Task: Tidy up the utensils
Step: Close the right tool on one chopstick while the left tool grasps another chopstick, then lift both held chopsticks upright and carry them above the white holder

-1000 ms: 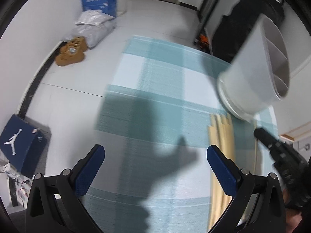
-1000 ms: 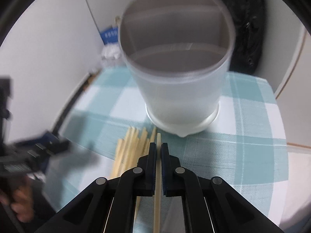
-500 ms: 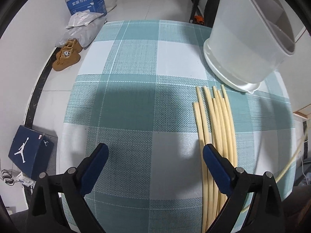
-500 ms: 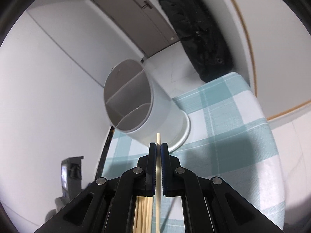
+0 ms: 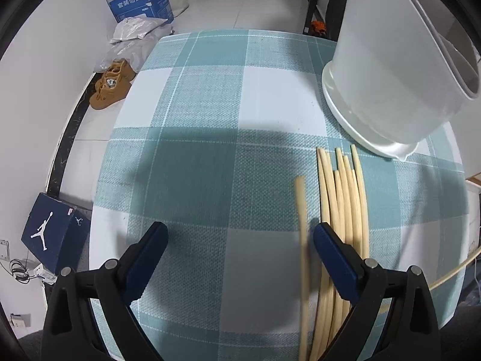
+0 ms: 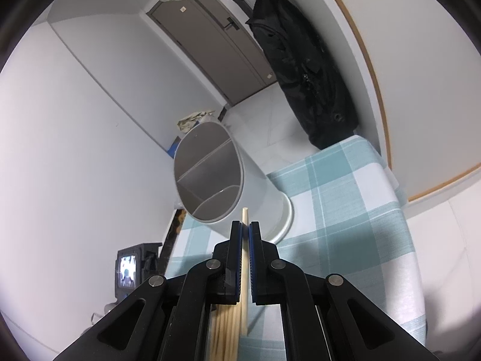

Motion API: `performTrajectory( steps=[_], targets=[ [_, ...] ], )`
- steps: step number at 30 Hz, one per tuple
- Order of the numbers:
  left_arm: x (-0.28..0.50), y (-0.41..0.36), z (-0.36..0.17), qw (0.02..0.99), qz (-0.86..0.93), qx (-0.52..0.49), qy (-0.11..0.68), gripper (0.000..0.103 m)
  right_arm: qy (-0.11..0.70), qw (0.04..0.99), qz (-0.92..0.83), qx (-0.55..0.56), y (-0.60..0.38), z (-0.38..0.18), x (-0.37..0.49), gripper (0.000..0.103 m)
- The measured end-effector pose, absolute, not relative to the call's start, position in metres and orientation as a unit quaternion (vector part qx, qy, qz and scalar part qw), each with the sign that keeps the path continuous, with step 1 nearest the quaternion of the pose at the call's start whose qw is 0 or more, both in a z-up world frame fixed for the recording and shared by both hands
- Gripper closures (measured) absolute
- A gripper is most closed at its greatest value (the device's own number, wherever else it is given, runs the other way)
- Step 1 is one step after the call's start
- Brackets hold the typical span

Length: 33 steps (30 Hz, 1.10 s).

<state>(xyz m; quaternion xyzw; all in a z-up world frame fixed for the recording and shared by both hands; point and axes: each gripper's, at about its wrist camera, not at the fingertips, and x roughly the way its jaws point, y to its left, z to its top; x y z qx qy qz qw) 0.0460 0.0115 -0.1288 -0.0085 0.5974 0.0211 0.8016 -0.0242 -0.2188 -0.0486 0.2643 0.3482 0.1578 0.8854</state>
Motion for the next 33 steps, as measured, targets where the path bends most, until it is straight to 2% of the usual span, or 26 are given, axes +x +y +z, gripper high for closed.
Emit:
performTrajectory(
  steps=[4, 6, 7, 9, 11, 15, 21, 29, 33],
  targets=[
    [0.052, 0.009, -0.124, 0.809, 0.009, -0.01, 0.588, 0.035, 0.349, 0.888, 0.151, 0.259, -0.221, -0.048, -0.026, 0.099],
    [0.054, 0.005, -0.123, 0.812, 0.0, -0.005, 0.583, 0.052, 0.349, 0.889, 0.151, 0.255, -0.221, -0.048, -0.026, 0.099],
    [0.055, 0.004, -0.123, 0.814, -0.005, -0.004, 0.581, 0.057, 0.35, 0.89, 0.151, 0.252, -0.221, -0.048, -0.026, 0.099],
    [0.056, -0.001, -0.122, 0.817, -0.02, 0.006, 0.577, 0.082, 0.349, 0.891, 0.151, 0.247, -0.22, -0.047, -0.026, 0.099],
    [0.056, -0.007, -0.122, 0.816, -0.038, 0.015, 0.577, 0.098, 0.35, 0.892, 0.152, 0.242, -0.219, -0.047, -0.026, 0.099],
    [0.054, -0.012, -0.121, 0.82, -0.042, 0.037, 0.57, 0.101, 0.35, 0.893, 0.151, 0.238, -0.218, -0.046, -0.025, 0.099],
    [0.047, 0.002, -0.093, 0.847, -0.051, -0.012, 0.528, 0.101, 0.341, 0.9, 0.152, 0.225, -0.214, -0.042, -0.026, 0.099],
    [-0.003, 0.018, -0.013, 0.922, -0.073, -0.063, 0.374, 0.101, 0.311, 0.918, 0.167, 0.182, -0.198, -0.028, -0.039, 0.099],
    [-0.02, 0.018, 0.008, 0.937, -0.097, -0.086, 0.326, 0.101, 0.29, 0.927, 0.18, 0.155, -0.185, -0.021, -0.049, 0.1]
  ],
)
